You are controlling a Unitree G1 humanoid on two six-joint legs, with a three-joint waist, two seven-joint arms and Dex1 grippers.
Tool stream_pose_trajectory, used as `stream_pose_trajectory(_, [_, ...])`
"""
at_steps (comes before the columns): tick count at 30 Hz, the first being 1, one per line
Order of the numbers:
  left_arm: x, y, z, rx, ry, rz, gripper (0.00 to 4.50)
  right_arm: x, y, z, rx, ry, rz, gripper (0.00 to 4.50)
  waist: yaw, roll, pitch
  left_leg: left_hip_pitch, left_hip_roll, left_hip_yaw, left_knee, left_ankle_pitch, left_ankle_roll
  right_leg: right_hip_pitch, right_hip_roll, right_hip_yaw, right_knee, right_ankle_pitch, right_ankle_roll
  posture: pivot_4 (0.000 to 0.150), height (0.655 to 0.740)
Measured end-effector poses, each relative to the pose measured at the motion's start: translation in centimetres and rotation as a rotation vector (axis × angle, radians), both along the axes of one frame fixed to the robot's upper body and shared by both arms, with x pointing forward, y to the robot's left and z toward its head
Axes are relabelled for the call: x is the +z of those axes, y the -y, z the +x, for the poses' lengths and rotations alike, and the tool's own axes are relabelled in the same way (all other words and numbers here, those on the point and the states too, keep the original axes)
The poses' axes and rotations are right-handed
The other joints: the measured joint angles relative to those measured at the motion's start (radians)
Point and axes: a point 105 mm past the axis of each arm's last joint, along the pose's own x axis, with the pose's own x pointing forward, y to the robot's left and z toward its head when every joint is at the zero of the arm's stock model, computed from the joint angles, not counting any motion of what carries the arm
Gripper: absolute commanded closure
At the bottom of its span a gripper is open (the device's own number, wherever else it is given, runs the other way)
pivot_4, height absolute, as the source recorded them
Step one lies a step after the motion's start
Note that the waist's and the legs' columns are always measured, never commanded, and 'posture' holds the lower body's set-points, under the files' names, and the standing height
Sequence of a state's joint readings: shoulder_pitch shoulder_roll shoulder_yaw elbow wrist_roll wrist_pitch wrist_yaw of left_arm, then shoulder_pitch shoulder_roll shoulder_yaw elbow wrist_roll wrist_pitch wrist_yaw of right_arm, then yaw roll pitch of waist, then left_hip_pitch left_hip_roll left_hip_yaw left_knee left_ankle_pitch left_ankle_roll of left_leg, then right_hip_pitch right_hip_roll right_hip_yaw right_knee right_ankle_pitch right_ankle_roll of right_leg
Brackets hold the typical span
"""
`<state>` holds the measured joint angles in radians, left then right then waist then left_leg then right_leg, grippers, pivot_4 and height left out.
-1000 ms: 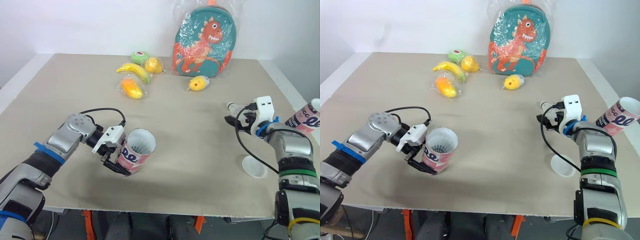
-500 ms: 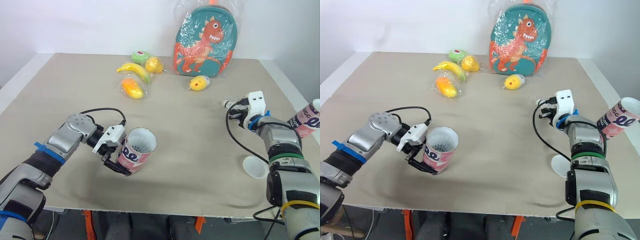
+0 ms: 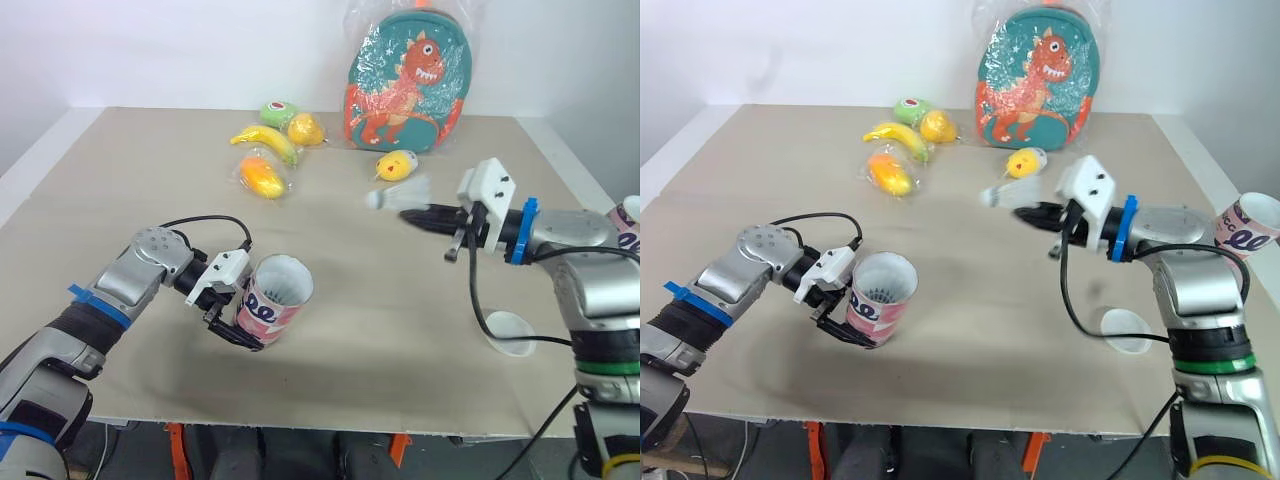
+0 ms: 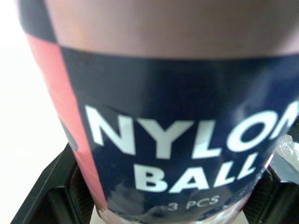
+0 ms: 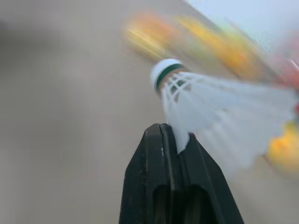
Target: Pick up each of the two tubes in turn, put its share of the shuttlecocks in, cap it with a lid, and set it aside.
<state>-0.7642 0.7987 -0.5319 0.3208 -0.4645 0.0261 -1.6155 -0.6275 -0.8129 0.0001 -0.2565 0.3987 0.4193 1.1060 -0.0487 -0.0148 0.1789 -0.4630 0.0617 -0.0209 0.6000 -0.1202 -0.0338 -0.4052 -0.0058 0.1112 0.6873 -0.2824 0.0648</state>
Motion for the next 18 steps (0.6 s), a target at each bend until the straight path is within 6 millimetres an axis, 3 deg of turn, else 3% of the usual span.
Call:
stream_pose_trajectory(3, [0.0,0.0,0.0,0.001,-0.001,0.0,0.83,1.7,-3.0,-2.6,0.177,0.059,-0.07,4.44,0.001,0.0,0.0,0.0,0.0,0.0,0.003,0.0,-0.001,0.0,0.0,0.0,0.0,0.001,0.004,0.15,0.74])
stream_pose_trajectory(5, [0.0,-0.1,0.0,0.003,-0.002,0.0,0.83,2.0,-3.8,-3.2,0.23,0.076,-0.119,4.44,0.001,0.0,0.0,0.0,0.001,0.001,0.003,0.001,-0.001,0.0,-0.001,0.0,0.0,0.0,0.001,0.15,0.74])
stream_pose_trajectory(6, [-0.1,-0.1,0.1,0.004,-0.003,0.0,0.83,2.0,-5.2,-4.1,0.322,0.101,-0.206,4.44,0.001,-0.001,0.0,0.0,0.001,0.002,0.005,0.001,-0.001,0.0,-0.001,0.0,0.0,0.0,0.0,0.15,0.74])
stream_pose_trajectory(14, [-0.1,0.1,0.1,0.003,-0.006,-0.005,0.83,0.9,-7.5,-4.7,0.466,0.132,-0.363,4.44,0.003,-0.001,0.0,0.0,0.001,0.002,0.003,0.001,-0.001,-0.001,-0.001,0.0,0.0,0.002,0.002,0.15,0.74])
stream_pose_trajectory(16, [-0.1,0.3,0.1,0.0,-0.007,-0.011,0.83,1.1,-8.8,-3.5,0.472,0.132,-0.379,3.12,0.003,-0.001,0.0,0.0,0.001,0.001,0.001,0.001,-0.001,-0.001,0.0,0.0,0.001,0.001,-0.001,0.15,0.74])
stream_pose_trajectory(17, [-0.1,0.3,0.1,0.0,-0.008,-0.011,0.83,1.1,-8.8,-3.5,0.471,0.132,-0.378,3.12,0.003,-0.001,0.0,0.0,0.001,0.001,0.001,0.001,-0.001,-0.002,0.0,0.0,0.001,0.001,-0.001,0.15,0.74])
stream_pose_trajectory(18, [-0.1,0.3,0.1,-0.001,-0.008,-0.012,0.83,1.4,-9.1,-3.3,0.471,0.124,-0.374,2.62,0.002,-0.001,0.0,0.0,0.001,0.001,0.001,0.001,-0.001,-0.002,0.0,0.0,0.001,0.001,-0.001,0.15,0.74])
